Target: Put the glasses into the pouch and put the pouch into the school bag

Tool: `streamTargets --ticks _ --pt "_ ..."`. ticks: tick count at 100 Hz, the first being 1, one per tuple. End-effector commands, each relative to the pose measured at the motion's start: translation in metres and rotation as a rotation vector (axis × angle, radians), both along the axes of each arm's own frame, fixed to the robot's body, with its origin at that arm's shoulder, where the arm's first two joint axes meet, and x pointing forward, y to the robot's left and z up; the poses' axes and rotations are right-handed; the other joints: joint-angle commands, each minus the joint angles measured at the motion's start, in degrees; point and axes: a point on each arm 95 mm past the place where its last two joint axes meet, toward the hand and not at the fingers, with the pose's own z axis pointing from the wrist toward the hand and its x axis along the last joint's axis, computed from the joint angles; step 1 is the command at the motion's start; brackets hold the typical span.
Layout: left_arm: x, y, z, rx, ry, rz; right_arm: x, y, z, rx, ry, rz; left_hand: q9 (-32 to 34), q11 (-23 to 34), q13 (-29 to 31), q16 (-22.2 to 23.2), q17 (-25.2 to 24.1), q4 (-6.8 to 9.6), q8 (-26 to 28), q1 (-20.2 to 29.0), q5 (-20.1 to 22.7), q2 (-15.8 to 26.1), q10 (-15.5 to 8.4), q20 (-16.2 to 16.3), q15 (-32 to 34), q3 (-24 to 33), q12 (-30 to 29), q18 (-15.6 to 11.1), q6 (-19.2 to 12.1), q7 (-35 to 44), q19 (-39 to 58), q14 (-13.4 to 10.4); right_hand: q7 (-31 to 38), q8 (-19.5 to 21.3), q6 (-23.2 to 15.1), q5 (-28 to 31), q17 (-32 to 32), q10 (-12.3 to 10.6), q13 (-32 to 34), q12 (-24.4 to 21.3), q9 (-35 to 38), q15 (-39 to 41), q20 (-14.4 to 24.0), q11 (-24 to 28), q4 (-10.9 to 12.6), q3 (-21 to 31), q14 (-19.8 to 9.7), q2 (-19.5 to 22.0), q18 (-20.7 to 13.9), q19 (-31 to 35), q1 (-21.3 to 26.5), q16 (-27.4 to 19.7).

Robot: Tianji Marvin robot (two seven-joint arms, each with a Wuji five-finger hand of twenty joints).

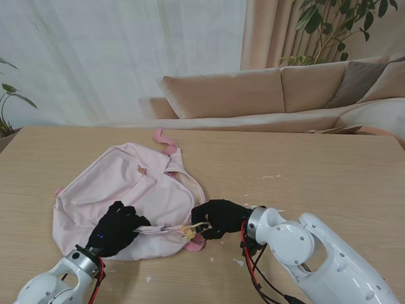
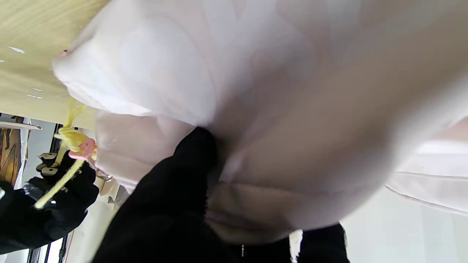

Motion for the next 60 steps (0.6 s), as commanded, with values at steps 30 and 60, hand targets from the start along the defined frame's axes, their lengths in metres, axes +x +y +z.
streamTargets --ticks 30,60 --pt "-0.02 -0.005 0.005 0.033 0.078 -0.027 -0.005 0.003 -0.007 0.008 -0.005 0.017 -19.58 4.77 -7.32 -0.83 -2.92 5.08 -8.87 -23.48 -19.45 -7.27 -1.57 -0.95 -4.05 18.94 -15.94 -0.89 1.23 5.57 -1.69 -1.71 13.03 16.21 -7.0 27.36 15.35 -4.19 21.13 8.9 25.47 14.26 -2.24 9.31 0.25 -6.69 -2.02 2.1 4.17 9.22 -5.61 2.34" --pt "-0.027 -0.04 0.005 -0.015 0.029 -0.022 -0.005 0.007 -0.006 0.025 -0.014 0.017 -22.36 -1.91 -9.79 -1.53 -5.3 3.71 -30.2 -35.34 -12.8 -10.08 -0.37 -2.31 -7.23 18.63 -21.45 -1.18 6.79 -18.57 -2.95 -0.38 12.25 18.18 -8.81 29.88 19.89 -3.9 25.44 9.81 29.54 16.08 -4.02 9.3 0.16 -7.18 -1.48 2.57 5.73 12.0 -7.31 1.74"
